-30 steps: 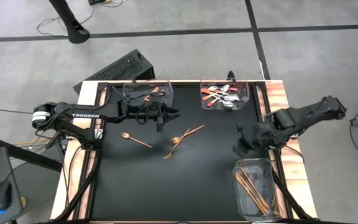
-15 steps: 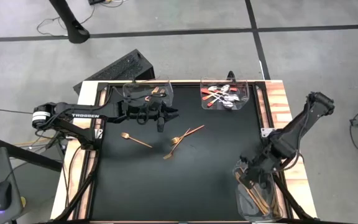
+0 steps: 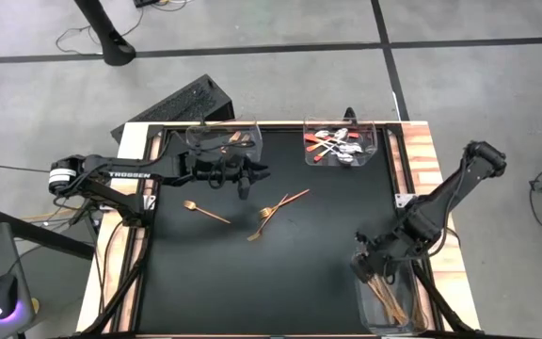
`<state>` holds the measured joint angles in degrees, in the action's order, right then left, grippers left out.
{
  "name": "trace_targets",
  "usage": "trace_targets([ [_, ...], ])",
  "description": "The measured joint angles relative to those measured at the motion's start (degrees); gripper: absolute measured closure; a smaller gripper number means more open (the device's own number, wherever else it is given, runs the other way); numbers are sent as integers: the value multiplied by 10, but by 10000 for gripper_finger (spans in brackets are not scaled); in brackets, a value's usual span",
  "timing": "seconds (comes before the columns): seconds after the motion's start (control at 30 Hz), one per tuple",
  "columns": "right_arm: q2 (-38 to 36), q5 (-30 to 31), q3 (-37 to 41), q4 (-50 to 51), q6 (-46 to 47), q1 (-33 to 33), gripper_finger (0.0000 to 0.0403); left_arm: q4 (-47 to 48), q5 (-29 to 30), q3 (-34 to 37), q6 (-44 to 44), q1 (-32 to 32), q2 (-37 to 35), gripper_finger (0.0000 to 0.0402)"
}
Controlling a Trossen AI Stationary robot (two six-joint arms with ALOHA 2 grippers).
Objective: Sort silverware by color (type)
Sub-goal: Put the gold fork into the top left transparent bin
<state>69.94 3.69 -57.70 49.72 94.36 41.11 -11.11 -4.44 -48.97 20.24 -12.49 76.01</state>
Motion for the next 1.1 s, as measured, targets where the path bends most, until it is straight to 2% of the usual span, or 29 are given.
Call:
trace_targets([
  [0.2,-21,112,-1,-106,-133,-69,264,13,-31,0,10,1,0,283],
  [0.33,-13,133,-1,-202,-326,-144,263,15,-22,0,30,1,0,283],
  [0.5,35,120,0,-295,-533,-256,259,15,-13,0,36,1,0,283],
  [0.6,74,76,0,-337,-616,-316,257,19,-32,0,58,1,0,283],
  [0.73,129,-3,1,-409,-747,-370,260,70,-42,0,60,7,-14,283],
  [0.83,161,-23,-1,-445,-821,-390,266,125,-6,0,43,23,-40,283],
  [1.1,236,-24,-10,-424,-941,-442,268,279,120,0,51,52,-124,283],
])
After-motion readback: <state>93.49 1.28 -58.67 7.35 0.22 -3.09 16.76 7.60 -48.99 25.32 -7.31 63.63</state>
